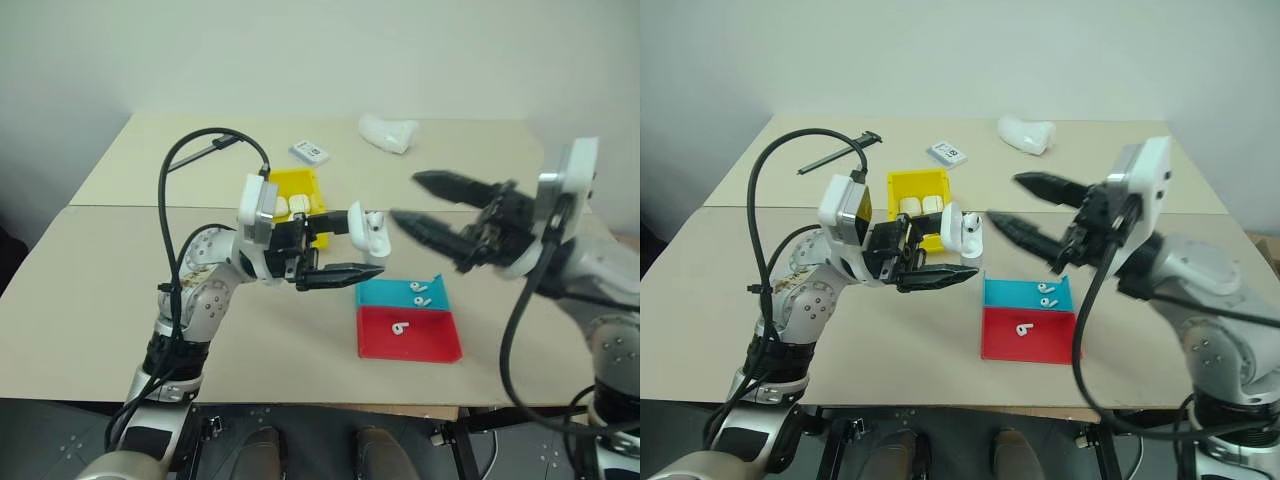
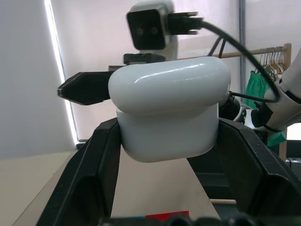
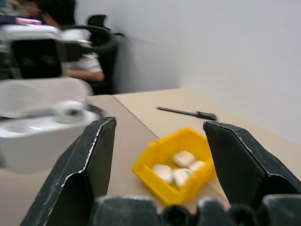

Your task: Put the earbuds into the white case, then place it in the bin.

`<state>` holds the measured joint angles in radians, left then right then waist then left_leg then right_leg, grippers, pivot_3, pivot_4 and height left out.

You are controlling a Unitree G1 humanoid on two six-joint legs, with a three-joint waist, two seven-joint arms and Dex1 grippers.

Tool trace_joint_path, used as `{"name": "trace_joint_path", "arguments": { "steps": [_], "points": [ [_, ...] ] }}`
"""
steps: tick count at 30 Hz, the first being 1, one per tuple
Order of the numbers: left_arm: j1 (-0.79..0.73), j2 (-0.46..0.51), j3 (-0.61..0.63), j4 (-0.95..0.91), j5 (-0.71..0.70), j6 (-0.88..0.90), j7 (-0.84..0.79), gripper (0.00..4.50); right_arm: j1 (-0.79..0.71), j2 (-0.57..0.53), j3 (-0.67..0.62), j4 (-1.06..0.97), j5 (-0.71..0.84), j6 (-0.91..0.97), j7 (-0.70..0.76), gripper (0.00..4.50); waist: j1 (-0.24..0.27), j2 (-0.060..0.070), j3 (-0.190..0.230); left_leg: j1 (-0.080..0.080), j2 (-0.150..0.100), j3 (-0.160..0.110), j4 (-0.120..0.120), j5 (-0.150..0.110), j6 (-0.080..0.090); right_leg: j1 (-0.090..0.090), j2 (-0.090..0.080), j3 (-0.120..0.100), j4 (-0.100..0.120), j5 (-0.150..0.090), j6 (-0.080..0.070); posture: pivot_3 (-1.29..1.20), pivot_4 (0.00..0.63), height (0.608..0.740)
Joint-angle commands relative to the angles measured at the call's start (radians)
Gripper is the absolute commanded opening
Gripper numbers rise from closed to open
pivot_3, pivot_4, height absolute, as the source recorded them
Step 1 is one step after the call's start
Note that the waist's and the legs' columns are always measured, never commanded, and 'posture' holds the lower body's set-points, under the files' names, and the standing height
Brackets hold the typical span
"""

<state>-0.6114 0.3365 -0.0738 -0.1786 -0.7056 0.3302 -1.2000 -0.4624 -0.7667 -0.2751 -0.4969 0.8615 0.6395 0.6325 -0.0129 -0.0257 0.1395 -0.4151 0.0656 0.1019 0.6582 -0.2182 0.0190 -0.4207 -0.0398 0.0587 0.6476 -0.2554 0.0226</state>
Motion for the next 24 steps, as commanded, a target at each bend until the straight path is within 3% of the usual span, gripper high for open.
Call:
{"name": "trace_joint_path", "arguments": {
  "steps": [1,5,9,13,15,18,24],
  "points": [
    [0.010,0.002,0.016,-0.048,-0.009,-0.013,0.014,2.83,-0.070,-0.139,0.080,0.116,-0.183,-0.068,0.115,3.52,0.000,0.001,0.000,0.000,0.000,0.000,0.000,0.000,0.000,0.000,0.000,0.000,0.000,0.000,0.000,0.00,0.150,0.740],
    [0.011,-0.004,0.017,-0.052,-0.004,-0.022,0.028,2.83,-0.266,-0.244,0.449,0.373,-0.549,-0.172,0.309,3.52,-0.013,0.001,0.000,0.001,0.001,0.002,0.000,0.000,0.000,0.000,0.001,0.001,0.000,0.000,0.000,0.00,0.150,0.740],
    [0.015,-0.014,0.017,-0.054,0.001,-0.032,0.038,2.83,-0.416,-0.233,0.664,0.602,-0.788,-0.395,0.520,3.52,-0.013,0.002,0.001,0.001,0.001,0.006,-0.001,0.000,0.000,-0.002,0.002,0.001,0.000,0.000,-0.001,0.00,0.150,0.740],
    [0.025,-0.019,0.015,-0.062,0.006,-0.039,0.053,2.83,-0.528,-0.165,0.767,0.818,-0.882,-0.594,0.719,3.35,-0.008,0.002,0.001,-0.001,0.001,0.009,0.000,-0.001,0.001,-0.003,0.001,0.003,-0.001,0.000,0.000,0.00,0.150,0.740],
    [0.030,-0.018,0.014,-0.066,0.007,-0.041,0.060,2.83,-0.563,-0.129,0.787,0.902,-0.915,-0.657,0.772,2.93,-0.005,0.002,0.001,-0.001,0.001,0.010,0.001,-0.001,0.001,-0.003,0.001,0.003,-0.001,0.000,0.000,0.00,0.150,0.740],
    [0.039,-0.012,0.017,-0.075,0.007,-0.044,0.065,2.83,-0.594,-0.088,0.802,0.990,-0.952,-0.742,0.839,1.93,0.000,0.002,0.001,0.000,0.001,0.011,0.001,-0.001,0.001,-0.003,0.001,0.003,0.000,0.000,0.000,0.00,0.150,0.740],
    [0.056,-0.004,0.022,-0.096,0.010,-0.045,0.082,2.83,-0.592,-0.052,0.804,1.058,-1.012,-0.847,0.903,1.93,0.000,0.002,0.001,0.000,0.001,0.011,0.001,-0.001,0.001,-0.003,0.000,0.003,0.000,0.000,0.000,0.00,0.150,0.740]
  ]
}}
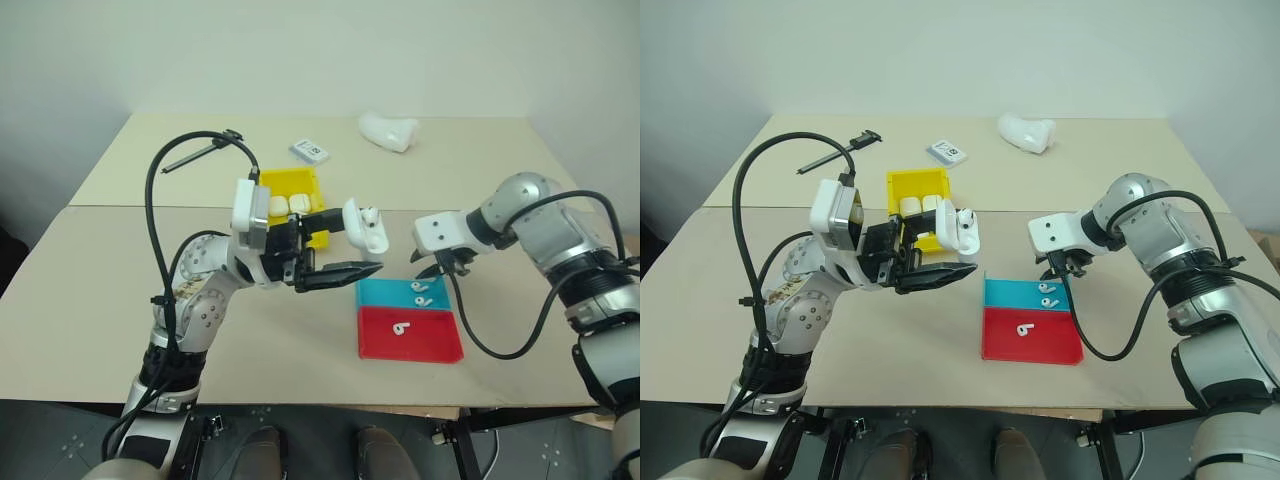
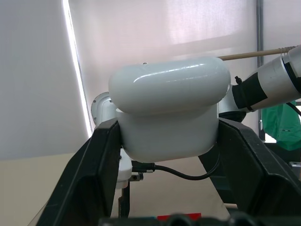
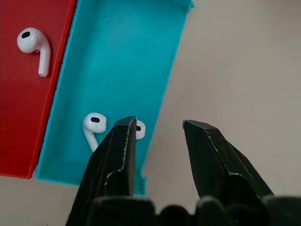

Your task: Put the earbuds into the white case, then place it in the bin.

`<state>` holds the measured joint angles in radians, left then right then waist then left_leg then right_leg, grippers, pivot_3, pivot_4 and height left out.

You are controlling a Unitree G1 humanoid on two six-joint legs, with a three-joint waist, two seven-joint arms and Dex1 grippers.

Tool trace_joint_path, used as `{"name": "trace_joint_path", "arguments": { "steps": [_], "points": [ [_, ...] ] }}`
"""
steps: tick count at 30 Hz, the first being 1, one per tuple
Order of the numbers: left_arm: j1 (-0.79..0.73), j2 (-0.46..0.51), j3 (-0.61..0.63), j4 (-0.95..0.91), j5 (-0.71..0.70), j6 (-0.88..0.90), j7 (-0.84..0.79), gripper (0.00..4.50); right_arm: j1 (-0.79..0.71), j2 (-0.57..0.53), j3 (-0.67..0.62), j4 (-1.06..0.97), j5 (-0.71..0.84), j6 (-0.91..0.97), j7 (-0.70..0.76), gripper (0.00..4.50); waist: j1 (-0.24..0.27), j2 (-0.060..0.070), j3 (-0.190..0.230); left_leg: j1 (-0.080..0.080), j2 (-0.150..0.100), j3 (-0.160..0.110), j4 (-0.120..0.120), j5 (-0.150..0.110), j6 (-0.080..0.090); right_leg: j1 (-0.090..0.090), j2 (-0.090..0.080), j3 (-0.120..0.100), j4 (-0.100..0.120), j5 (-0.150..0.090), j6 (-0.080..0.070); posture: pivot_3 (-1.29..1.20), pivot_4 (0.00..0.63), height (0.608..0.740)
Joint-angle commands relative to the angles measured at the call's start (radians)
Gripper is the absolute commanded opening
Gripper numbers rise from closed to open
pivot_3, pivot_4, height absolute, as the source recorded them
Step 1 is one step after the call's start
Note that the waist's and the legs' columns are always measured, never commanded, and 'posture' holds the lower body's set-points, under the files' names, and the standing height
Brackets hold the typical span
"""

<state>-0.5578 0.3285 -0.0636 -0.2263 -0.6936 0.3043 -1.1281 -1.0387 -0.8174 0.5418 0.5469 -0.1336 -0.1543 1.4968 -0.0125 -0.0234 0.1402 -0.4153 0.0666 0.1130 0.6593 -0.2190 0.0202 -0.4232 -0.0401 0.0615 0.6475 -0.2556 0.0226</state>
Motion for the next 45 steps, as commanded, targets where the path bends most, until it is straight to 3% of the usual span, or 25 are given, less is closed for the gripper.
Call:
{"name": "trace_joint_path", "arguments": {
  "steps": [1,12,27,30,32,40,45],
  "points": [
    [0.004,0.005,0.012,-0.052,-0.001,-0.020,0.012,2.83,-0.013,0.005,-0.011,0.025,-0.029,-0.064,0.039,1.93,0.000,0.000,0.000,0.000,0.000,0.000,0.000,0.000,0.000,0.000,0.000,0.000,0.000,0.000,0.000,0.00,0.150,0.740],
    [0.011,0.010,0.009,-0.068,0.003,-0.020,0.027,2.83,-0.038,0.097,0.002,0.198,-0.172,-0.167,-0.035,1.93,-0.002,0.000,0.000,0.001,0.000,0.000,0.000,0.000,0.000,0.001,0.000,0.000,0.001,0.000,0.000,0.00,0.150,0.740],
    [0.021,0.029,0.015,-0.085,0.000,-0.022,0.042,2.83,-0.040,0.153,0.003,0.312,-0.243,-0.209,-0.056,1.93,-0.003,0.000,0.000,0.005,0.000,0.001,0.000,0.000,0.000,0.003,0.000,0.000,0.002,0.000,0.000,0.00,0.150,0.740],
    [0.026,0.031,0.014,-0.093,-0.003,-0.020,0.045,2.83,-0.033,0.156,0.000,0.311,-0.246,-0.207,-0.051,1.36,-0.003,0.000,0.000,0.005,0.000,0.001,0.000,0.000,0.000,0.004,0.000,0.000,0.002,0.000,0.000,0.00,0.150,0.740],
    [0.027,0.032,0.014,-0.095,-0.004,-0.019,0.045,2.83,-0.030,0.156,0.002,0.312,-0.253,-0.211,-0.051,0.68,-0.003,0.000,0.000,0.006,0.000,0.001,0.000,0.000,0.000,0.004,0.000,0.000,0.002,0.000,0.000,0.00,0.150,0.740],
    [0.025,0.031,0.010,-0.093,-0.005,-0.017,0.043,2.83,0.000,0.146,-0.039,0.266,-0.214,-0.168,-0.041,0.62,-0.003,0.000,0.000,0.006,0.000,0.001,0.000,0.000,0.000,0.004,0.000,0.000,0.002,0.000,0.000,0.00,0.150,0.740],
    [0.019,0.030,0.010,-0.084,-0.009,-0.015,0.036,2.83,0.064,0.098,-0.212,0.059,-0.052,0.018,-0.036,0.62,-0.002,0.000,0.000,0.005,0.000,0.001,0.000,0.000,0.000,0.003,0.000,0.000,0.002,0.000,0.000,0.00,0.150,0.740]
  ]
}}
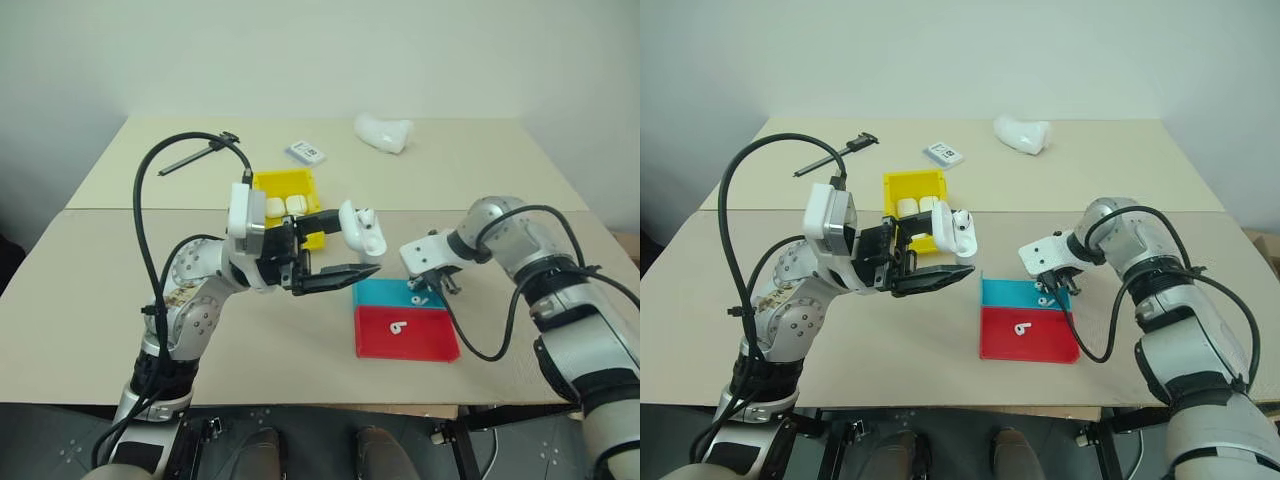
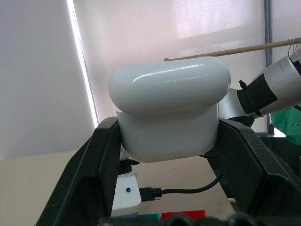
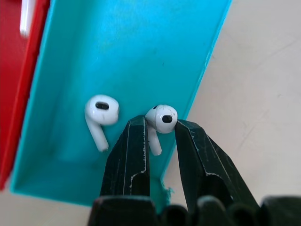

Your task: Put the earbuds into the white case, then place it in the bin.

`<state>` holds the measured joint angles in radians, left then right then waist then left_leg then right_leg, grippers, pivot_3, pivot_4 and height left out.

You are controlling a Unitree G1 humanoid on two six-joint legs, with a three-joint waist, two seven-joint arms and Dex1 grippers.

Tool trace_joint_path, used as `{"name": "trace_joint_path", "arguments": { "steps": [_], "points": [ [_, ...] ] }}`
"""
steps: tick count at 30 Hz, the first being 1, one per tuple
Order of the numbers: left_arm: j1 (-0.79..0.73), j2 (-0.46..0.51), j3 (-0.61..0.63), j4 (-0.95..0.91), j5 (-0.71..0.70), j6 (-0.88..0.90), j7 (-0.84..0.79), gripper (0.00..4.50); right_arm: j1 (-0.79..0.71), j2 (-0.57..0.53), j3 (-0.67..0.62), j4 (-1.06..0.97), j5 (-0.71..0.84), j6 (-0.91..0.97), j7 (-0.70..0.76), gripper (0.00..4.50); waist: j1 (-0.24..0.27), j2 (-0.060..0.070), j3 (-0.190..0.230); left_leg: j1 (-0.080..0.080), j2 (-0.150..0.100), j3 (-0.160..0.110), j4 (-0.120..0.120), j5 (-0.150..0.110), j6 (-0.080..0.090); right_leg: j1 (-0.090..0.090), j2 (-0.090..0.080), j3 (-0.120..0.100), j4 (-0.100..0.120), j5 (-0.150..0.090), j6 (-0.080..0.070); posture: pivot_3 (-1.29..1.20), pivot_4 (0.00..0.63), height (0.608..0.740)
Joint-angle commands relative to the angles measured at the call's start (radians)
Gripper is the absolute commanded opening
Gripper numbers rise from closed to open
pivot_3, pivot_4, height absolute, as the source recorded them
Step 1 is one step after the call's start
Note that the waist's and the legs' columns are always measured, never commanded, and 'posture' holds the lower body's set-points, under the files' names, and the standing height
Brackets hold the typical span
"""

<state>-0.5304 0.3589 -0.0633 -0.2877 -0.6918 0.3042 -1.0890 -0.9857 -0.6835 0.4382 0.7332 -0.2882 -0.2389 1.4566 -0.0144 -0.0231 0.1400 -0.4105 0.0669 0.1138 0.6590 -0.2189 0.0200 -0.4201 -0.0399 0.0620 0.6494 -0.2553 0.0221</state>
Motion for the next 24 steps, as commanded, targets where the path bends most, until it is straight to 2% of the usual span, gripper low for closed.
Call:
{"name": "trace_joint_path", "arguments": {
  "steps": [1,7,9,13,16,19,24],
  "points": [
    [-0.010,-0.002,0.009,-0.019,-0.011,-0.016,-0.006,2.83,0.044,-0.048,-0.173,-0.208,0.173,0.170,0.002,0.62,0.000,0.000,0.000,-0.001,0.000,0.000,0.000,0.000,0.000,-0.001,0.000,0.000,0.000,0.000,0.000,0.00,0.150,0.740],
    [-0.028,-0.007,0.010,0.003,-0.013,-0.014,-0.012,2.83,0.284,-0.121,-0.528,-0.735,0.586,0.595,-0.058,0.62,0.012,0.000,0.000,-0.002,0.000,-0.001,0.000,0.000,0.000,-0.001,-0.001,-0.001,0.000,0.000,0.000,0.00,0.150,0.740],
    [-0.033,-0.009,0.012,0.009,-0.014,-0.015,-0.014,2.83,0.332,-0.123,-0.615,-0.848,0.703,0.705,-0.104,0.62,0.013,0.000,0.000,-0.002,0.000,-0.002,0.000,0.000,0.000,0.000,-0.001,-0.001,0.000,0.000,0.000,0.00,0.150,0.740],
    [-0.050,-0.020,0.006,0.026,-0.027,-0.009,-0.035,2.83,0.364,-0.051,-0.820,-1.076,1.040,1.004,-0.361,0.62,0.006,0.000,0.000,-0.001,0.000,-0.003,0.000,0.000,0.000,0.000,-0.001,-0.001,0.000,0.001,0.001,0.00,0.150,0.740],
    [-0.055,-0.033,-0.001,0.031,-0.024,-0.009,-0.032,2.83,0.360,-0.005,-0.888,-1.201,1.279,1.154,-0.585,0.62,0.000,0.000,0.000,0.000,0.000,-0.005,-0.001,0.000,0.000,0.000,0.000,-0.001,0.000,0.001,0.000,0.00,0.150,0.740],
    [-0.060,-0.042,-0.002,0.033,-0.031,0.002,-0.029,2.83,0.391,0.022,-0.903,-1.299,1.490,1.192,-0.745,0.62,0.000,0.000,0.000,-0.001,0.000,-0.007,-0.001,0.000,0.000,0.000,-0.001,-0.001,0.000,0.001,0.001,0.00,0.150,0.740],
    [-0.072,-0.051,-0.007,0.048,-0.033,0.003,-0.044,2.83,0.462,0.029,-0.827,-1.408,1.637,1.174,-0.905,0.62,0.000,0.000,0.000,-0.003,-0.001,-0.007,-0.001,0.000,0.000,0.000,-0.001,-0.001,-0.001,0.001,0.001,0.00,0.150,0.740]
  ]
}}
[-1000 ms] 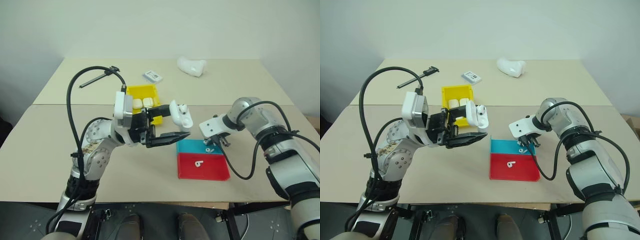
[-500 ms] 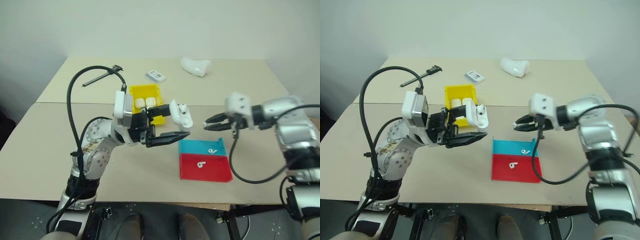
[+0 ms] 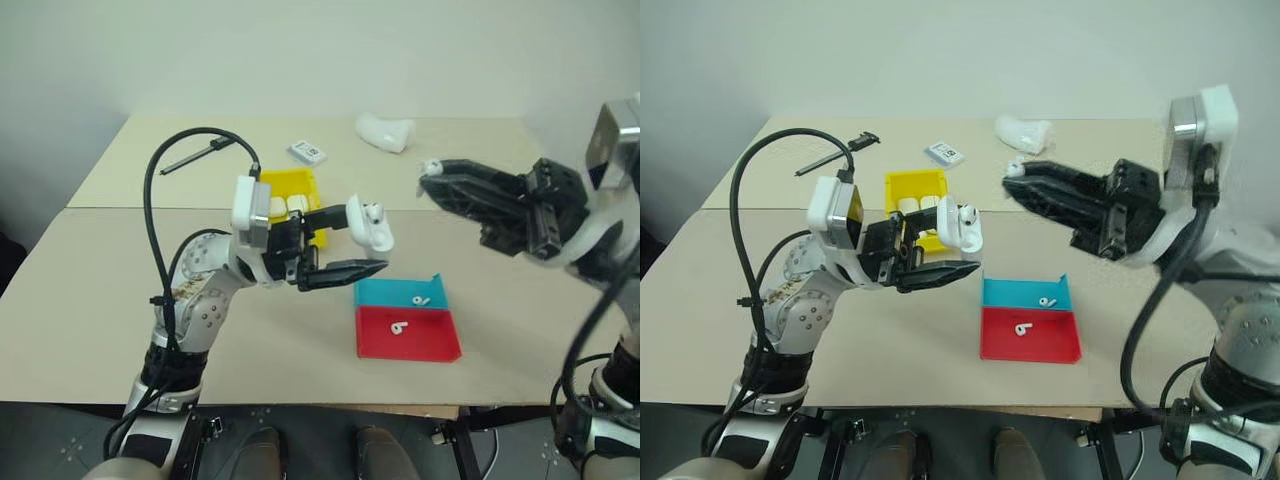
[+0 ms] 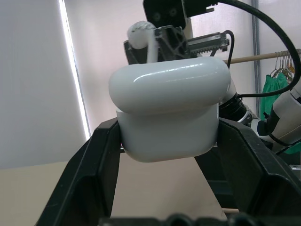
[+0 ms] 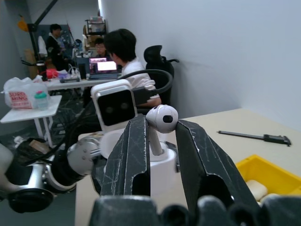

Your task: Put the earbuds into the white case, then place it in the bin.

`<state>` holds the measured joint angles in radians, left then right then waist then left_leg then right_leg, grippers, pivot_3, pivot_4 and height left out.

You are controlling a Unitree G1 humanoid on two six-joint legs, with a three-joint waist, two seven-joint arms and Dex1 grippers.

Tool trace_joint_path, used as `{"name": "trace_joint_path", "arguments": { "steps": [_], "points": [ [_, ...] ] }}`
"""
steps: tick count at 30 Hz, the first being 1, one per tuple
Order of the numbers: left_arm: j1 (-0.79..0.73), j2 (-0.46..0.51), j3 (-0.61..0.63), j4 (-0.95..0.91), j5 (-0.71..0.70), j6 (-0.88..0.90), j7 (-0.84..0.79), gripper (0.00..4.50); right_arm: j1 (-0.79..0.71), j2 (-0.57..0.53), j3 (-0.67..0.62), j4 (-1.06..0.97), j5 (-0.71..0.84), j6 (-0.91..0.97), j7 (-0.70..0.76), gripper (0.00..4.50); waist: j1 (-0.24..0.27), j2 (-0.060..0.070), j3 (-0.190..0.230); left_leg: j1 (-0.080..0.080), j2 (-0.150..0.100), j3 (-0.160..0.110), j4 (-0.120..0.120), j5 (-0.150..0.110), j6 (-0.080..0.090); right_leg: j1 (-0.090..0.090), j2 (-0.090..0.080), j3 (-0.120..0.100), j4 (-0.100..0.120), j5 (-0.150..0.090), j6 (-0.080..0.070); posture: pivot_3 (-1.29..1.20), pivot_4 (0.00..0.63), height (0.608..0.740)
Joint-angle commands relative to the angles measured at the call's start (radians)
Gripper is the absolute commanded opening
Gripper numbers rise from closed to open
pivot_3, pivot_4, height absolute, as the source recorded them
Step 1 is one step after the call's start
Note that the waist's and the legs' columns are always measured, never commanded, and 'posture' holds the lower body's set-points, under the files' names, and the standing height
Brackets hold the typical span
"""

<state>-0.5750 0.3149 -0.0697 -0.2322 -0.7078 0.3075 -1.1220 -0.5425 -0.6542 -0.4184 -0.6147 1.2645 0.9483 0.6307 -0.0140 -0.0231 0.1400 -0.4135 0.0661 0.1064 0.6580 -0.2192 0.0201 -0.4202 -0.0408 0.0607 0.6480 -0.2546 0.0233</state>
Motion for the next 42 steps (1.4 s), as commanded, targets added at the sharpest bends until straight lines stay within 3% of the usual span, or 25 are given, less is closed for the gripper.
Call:
{"name": "trace_joint_path", "arguments": {
  "steps": [1,6,13,14,20,27,31,37,38,42],
  "points": [
    [-0.031,-0.007,-0.001,-0.003,-0.017,0.000,-0.015,2.83,0.029,-0.004,0.045,-0.070,0.096,-0.018,-0.094,0.62,0.000,0.000,0.000,0.000,0.000,0.000,0.000,0.000,0.000,0.000,0.000,0.000,0.000,0.000,0.000,0.00,0.150,0.740],
    [-0.039,-0.008,-0.001,0.010,-0.017,0.002,-0.032,2.83,0.050,-0.038,0.083,-0.088,0.149,-0.041,-0.136,0.62,0.000,0.000,0.000,-0.001,0.000,-0.001,0.000,0.000,0.000,-0.001,0.000,0.000,0.000,0.000,0.000,0.00,0.150,0.740],
    [-0.040,-0.009,-0.002,0.011,-0.016,0.001,-0.040,2.83,0.094,-0.088,0.108,-0.098,0.104,-0.079,-0.118,0.62,0.000,0.000,0.000,-0.001,0.000,-0.002,0.000,0.000,0.000,0.000,0.000,-0.001,-0.001,0.000,0.000,0.00,0.150,0.740],
    [-0.039,-0.008,-0.002,0.011,-0.015,0.000,-0.041,2.83,0.099,-0.096,0.110,-0.097,0.101,-0.083,-0.109,1.34,0.000,0.000,0.000,-0.001,0.000,-0.002,0.000,0.000,0.000,0.000,0.000,-0.001,-0.001,0.000,0.000,0.00,0.150,0.740],
    [-0.037,-0.008,-0.003,0.008,-0.012,-0.004,-0.040,2.83,0.117,-0.140,0.116,-0.091,0.066,-0.108,-0.076,3.34,0.000,0.000,0.000,-0.001,0.000,-0.002,0.000,0.000,0.000,0.000,0.000,-0.001,-0.001,0.000,0.000,0.00,0.150,0.740],
    [-0.030,-0.006,-0.007,0.012,-0.007,-0.002,-0.036,2.83,0.185,-0.201,0.033,-0.082,0.093,-0.147,-0.002,3.34,0.001,0.000,0.000,-0.001,0.000,-0.003,0.000,0.000,0.000,0.000,0.000,-0.001,-0.001,0.000,0.000,0.00,0.150,0.740],
    [-0.014,-0.003,-0.031,0.032,0.027,-0.006,-0.033,2.83,0.170,-0.222,0.016,-0.069,0.059,-0.183,0.055,2.46,0.001,0.000,0.000,-0.001,0.000,-0.003,0.000,0.000,0.000,0.000,0.000,-0.001,-0.001,0.000,0.000,0.00,0.150,0.740],
    [-0.005,-0.020,-0.085,0.068,0.104,-0.046,-0.035,2.83,-0.004,-0.295,0.129,0.010,-0.102,-0.199,0.114,0.22,-0.002,0.000,0.000,-0.001,0.000,-0.004,0.000,0.000,0.000,0.000,0.001,-0.001,-0.001,0.000,0.000,0.00,0.150,0.740],
    [-0.006,-0.023,-0.091,0.073,0.115,-0.051,-0.034,2.83,-0.029,-0.303,0.149,0.021,-0.120,-0.196,0.123,0.03,-0.002,0.000,0.000,-0.001,0.000,-0.004,0.000,0.000,0.000,-0.001,0.002,-0.001,-0.001,0.000,0.000,0.00,0.150,0.740],
    [-0.021,-0.032,-0.132,0.107,0.188,-0.078,-0.023,2.83,-0.264,-0.356,0.311,0.082,-0.157,-0.057,0.125,0.03,-0.001,0.000,0.000,-0.002,0.000,-0.003,0.000,0.000,0.000,-0.002,0.001,0.001,0.000,0.000,0.000,0.00,0.150,0.740]
  ]
}}
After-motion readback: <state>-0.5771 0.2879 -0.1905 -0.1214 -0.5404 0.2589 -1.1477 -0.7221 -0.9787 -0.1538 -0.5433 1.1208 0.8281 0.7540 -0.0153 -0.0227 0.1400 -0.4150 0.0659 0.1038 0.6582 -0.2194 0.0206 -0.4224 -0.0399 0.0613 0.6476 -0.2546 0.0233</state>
